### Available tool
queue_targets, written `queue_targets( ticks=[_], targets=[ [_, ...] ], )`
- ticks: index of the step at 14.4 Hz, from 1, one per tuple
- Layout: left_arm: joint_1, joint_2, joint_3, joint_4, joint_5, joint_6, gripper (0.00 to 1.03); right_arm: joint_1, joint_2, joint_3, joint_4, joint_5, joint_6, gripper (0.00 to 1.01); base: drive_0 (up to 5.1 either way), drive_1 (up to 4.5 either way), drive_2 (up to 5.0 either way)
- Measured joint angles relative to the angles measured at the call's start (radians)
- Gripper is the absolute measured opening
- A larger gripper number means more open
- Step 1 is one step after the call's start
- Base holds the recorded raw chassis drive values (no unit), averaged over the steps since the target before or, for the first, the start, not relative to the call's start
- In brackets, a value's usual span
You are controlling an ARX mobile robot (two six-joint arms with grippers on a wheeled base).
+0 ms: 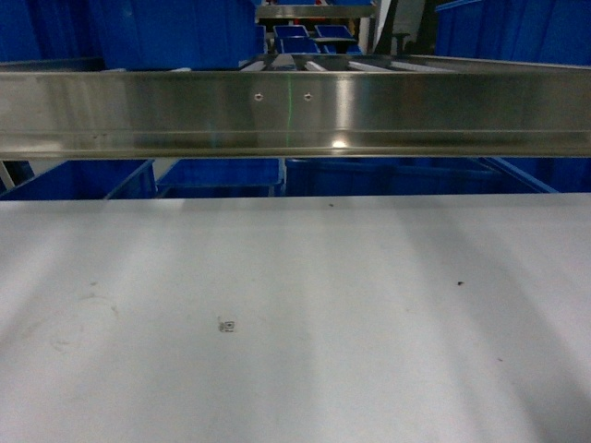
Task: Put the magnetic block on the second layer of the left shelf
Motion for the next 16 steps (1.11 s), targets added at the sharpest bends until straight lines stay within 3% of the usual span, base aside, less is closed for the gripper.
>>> queue_targets(
  ticks=[16],
  targets=[
    [0.000,0.000,0.000,0.000,0.000,0.000,0.98,0.006,0.000,-0.002,-0.002,-0.003,-0.007,0.33,-4.9,2.50,2.5]
  ],
)
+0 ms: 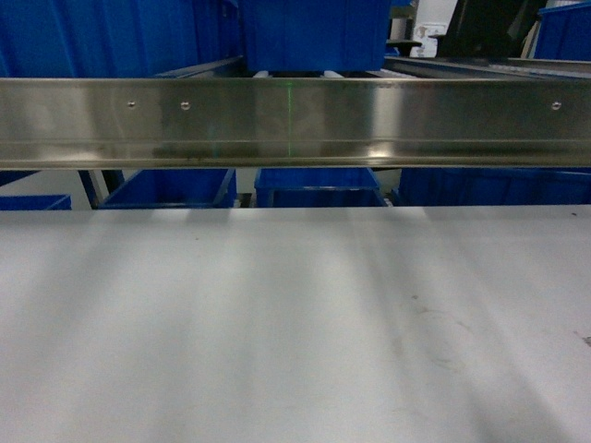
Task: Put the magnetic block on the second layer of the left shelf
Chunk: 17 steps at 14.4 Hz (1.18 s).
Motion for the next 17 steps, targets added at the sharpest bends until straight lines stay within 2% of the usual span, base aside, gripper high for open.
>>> queue_targets(
  ticks=[17],
  targets=[
    [-0.003,0.000,0.000,0.000,-0.001,0.000,0.98,0.000,0.003,-0.001,0.001,-0.002,0.000,0.33,-4.9,2.52,2.5]
  ],
)
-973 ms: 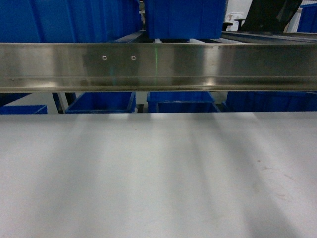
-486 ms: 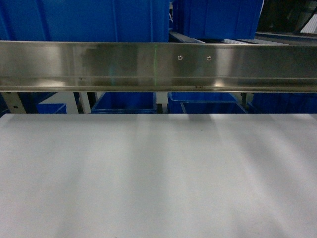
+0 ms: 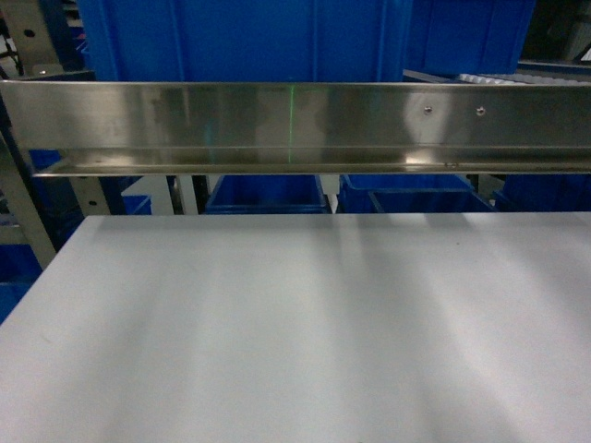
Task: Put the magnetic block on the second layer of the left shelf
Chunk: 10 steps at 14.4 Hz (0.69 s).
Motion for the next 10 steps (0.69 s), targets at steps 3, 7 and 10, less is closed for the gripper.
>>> queue_targets(
  ticks=[3,7,10],
  targets=[
    [0.000,0.000,0.000,0.001,-0.001,0.000,0.98,-0.001,-0.001,0.000,0.000,0.000,0.000,0.33,-4.8,2.68,2.7],
    [0.000,0.000,0.000,0.001,0.000,0.000,0.98,0.000,0.000,0.000,0.001,0.000,0.000,0.33,-5.0,2.46,2.5],
    [0.000,0.000,0.000,0.000,-0.001,0.000,0.98,0.000,0.002,0.000,0.000,0.002,0.000,0.33,-5.0,2.45,2.5]
  ],
)
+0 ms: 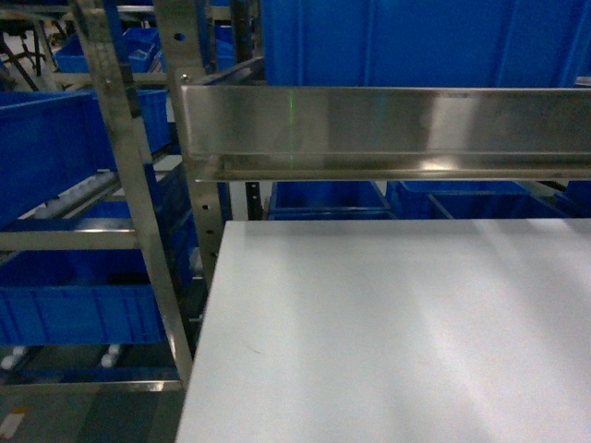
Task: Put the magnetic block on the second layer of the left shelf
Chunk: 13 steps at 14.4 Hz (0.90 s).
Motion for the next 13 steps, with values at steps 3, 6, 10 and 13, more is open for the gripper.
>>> queue_targets(
  ticks=[3,6,10,13],
  targets=[
    [0.000,0.000,0.000,0.002,0.001,0.000,0.98,-0.001,-0.002,0.000,0.001,0.001,0.000,0.33,-5.0,2.40,2.4],
    [0.000,0.000,0.000,-0.001,0.001,0.000,0.98,-0.001,-0.002,0.000,0.002,0.000,0.000,0.33,-5.0,2.44,2.4],
    [0.000,0.000,0.000,0.002,0.002,0.000,0.98,0.000,-0.004,0.000,0.003,0.000,0.000,0.33,-5.0,2.47,2.5],
    [0.000,0.000,0.000,0.000,0.002,0.000,0.98,0.000,-0.001,0.000,0.001,0.000,0.000,0.33,-5.1,2.39,2.4]
  ],
)
